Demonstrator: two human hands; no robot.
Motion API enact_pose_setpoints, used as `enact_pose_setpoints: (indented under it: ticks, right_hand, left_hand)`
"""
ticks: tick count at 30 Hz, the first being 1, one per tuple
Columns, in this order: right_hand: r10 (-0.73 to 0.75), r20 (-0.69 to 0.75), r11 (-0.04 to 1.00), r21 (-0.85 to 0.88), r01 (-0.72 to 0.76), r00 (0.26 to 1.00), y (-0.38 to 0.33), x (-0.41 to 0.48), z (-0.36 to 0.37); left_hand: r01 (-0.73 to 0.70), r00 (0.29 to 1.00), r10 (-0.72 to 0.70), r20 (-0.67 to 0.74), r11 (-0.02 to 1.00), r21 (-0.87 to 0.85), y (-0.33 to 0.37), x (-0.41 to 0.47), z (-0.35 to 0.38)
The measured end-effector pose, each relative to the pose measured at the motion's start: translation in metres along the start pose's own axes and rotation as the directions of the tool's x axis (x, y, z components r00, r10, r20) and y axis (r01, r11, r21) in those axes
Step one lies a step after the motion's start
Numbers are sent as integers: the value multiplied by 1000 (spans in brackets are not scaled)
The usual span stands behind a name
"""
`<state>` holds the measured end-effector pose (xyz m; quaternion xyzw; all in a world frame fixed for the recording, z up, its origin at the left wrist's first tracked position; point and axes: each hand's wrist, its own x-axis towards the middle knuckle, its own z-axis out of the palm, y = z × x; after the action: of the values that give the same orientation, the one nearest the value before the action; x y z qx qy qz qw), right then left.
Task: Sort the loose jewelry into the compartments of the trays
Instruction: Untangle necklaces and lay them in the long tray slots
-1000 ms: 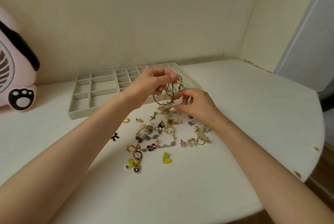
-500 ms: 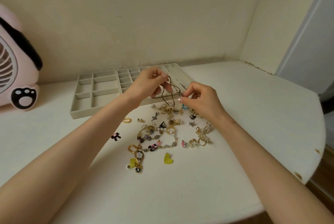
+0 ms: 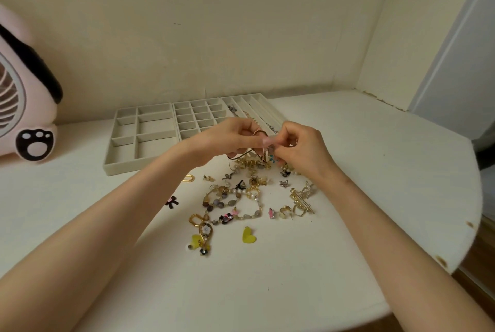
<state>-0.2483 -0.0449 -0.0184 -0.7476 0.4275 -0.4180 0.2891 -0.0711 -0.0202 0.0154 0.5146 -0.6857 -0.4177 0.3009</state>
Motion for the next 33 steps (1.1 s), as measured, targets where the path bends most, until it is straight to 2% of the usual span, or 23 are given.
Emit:
enact_pose_setpoints:
  ticks: [6, 13, 18, 26, 33]
  right_hand:
    - [43, 69, 967, 248, -59, 997, -6, -1, -2]
    - [40, 108, 935, 346, -75, 993, -7, -1, -5]
    - [37, 126, 926, 368, -81, 991, -9, -1, -6]
    - [57, 73, 927, 365, -80, 996, -7, -1, -6]
    - [71, -22, 941, 334, -60, 997, -3, 1, -8]
  left_hand:
    - [-78, 995, 75, -60, 996, -37, -5, 2, 1]
    - [-121, 990, 109, -91, 983, -139, -7, 3, 1]
    - [-139, 985, 114, -129, 970, -199, -9, 4, -1]
    - [-133, 991, 129, -44, 984, -119, -10, 3, -2]
    - [-127, 992, 126, -14, 981, -144, -12, 3, -1]
